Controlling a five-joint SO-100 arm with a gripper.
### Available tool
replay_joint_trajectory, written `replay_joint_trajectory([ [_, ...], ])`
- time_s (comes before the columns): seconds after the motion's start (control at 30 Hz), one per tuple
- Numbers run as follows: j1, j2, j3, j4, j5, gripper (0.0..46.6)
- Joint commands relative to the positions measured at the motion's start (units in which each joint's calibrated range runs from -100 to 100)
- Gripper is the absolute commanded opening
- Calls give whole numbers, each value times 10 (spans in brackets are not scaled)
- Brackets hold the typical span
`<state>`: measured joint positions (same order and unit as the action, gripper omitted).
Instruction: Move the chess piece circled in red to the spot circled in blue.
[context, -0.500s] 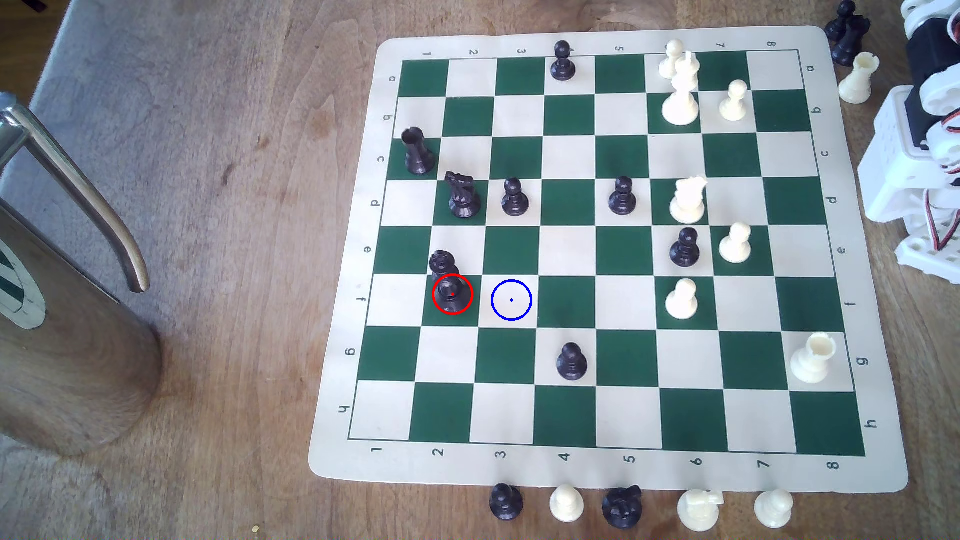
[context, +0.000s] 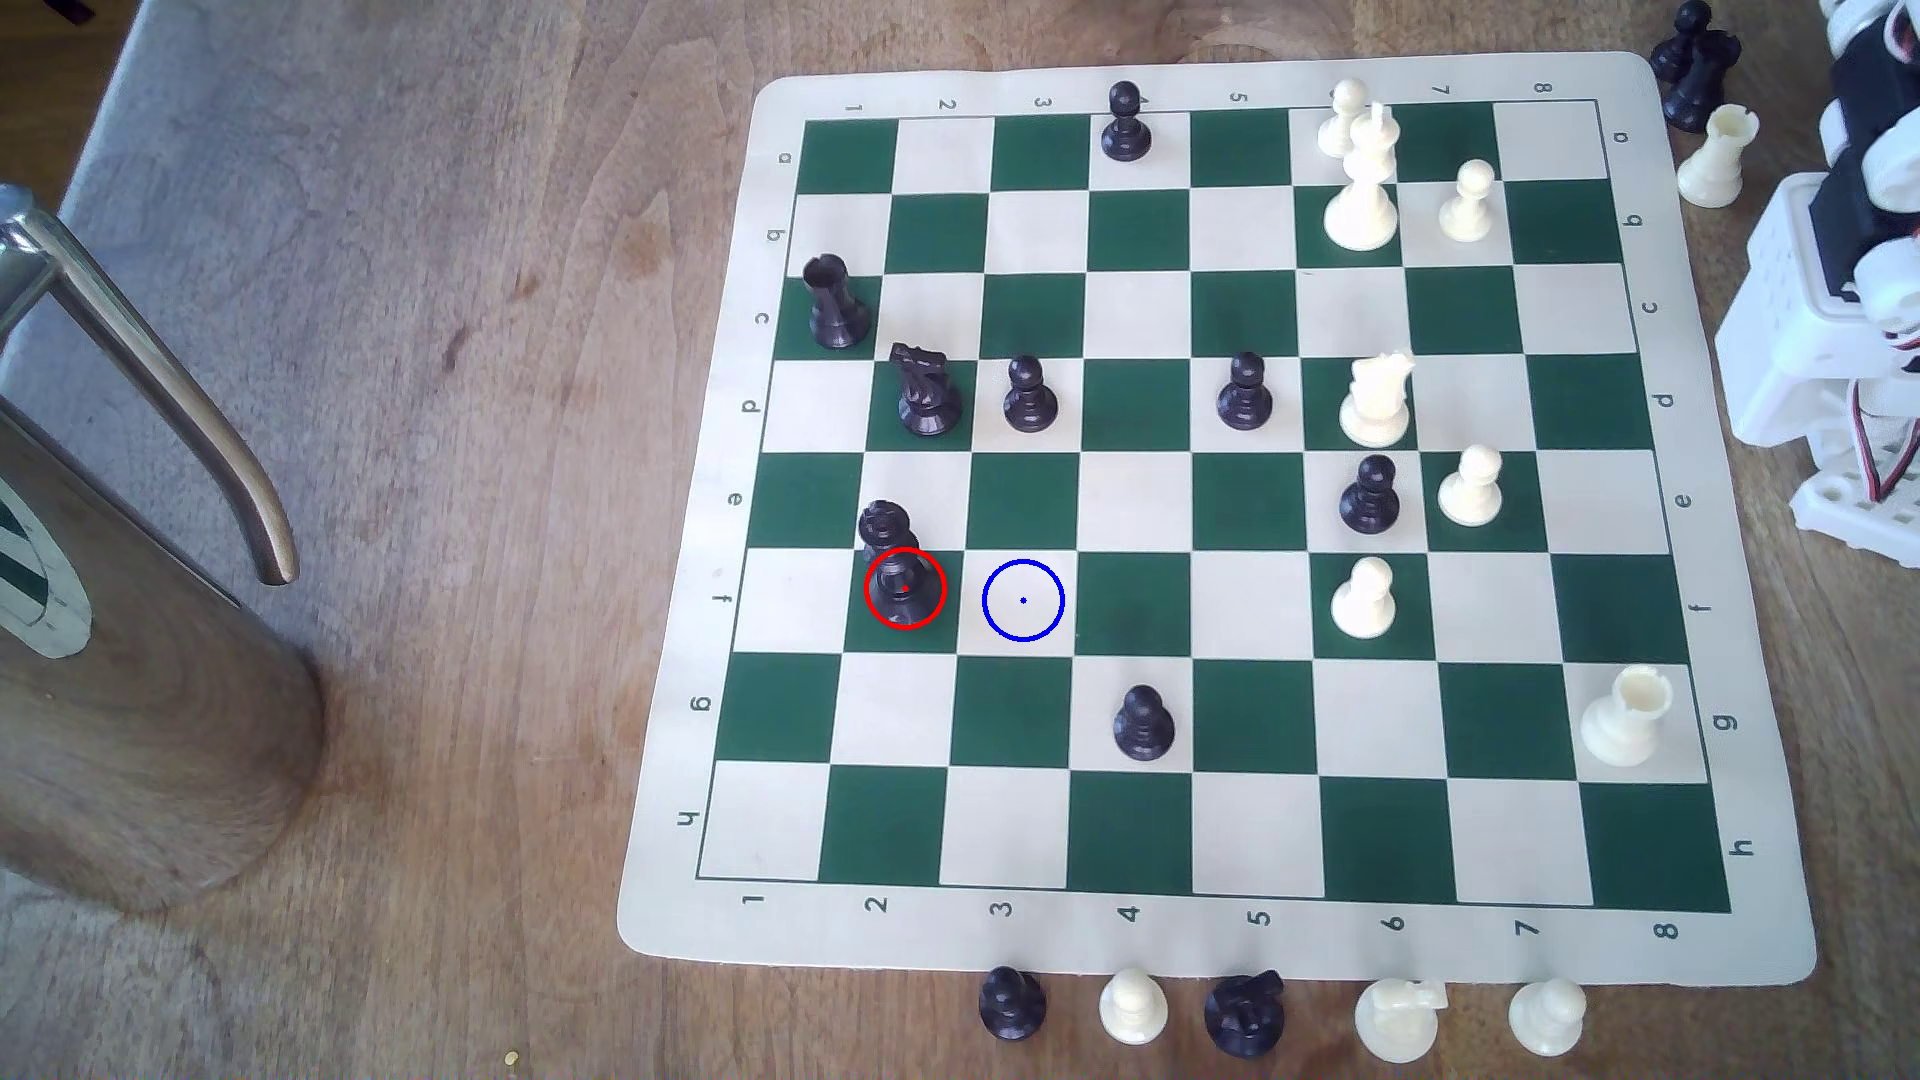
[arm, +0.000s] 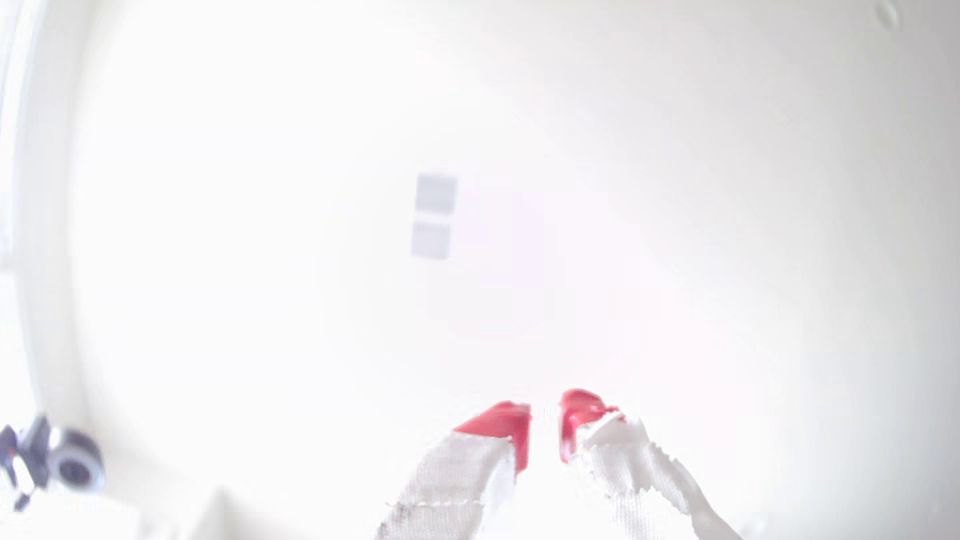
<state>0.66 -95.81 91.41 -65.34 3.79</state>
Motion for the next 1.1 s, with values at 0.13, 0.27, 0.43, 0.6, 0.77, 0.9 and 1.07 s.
replay_joint_trajectory([
  [0.13, -22, 61, -146, 382, 4, 15],
  [0.27, -22, 4, -171, 531, 8, 2],
  [0.43, -47, 7, -203, 683, 10, 74],
  [0.6, -67, 65, -263, 841, 3, 136],
  [0.77, -84, 185, -416, 1068, -19, 164],
  [0.9, -106, 324, -577, 1255, -51, 167],
  [1.07, -109, 452, -699, 1371, -70, 226],
])
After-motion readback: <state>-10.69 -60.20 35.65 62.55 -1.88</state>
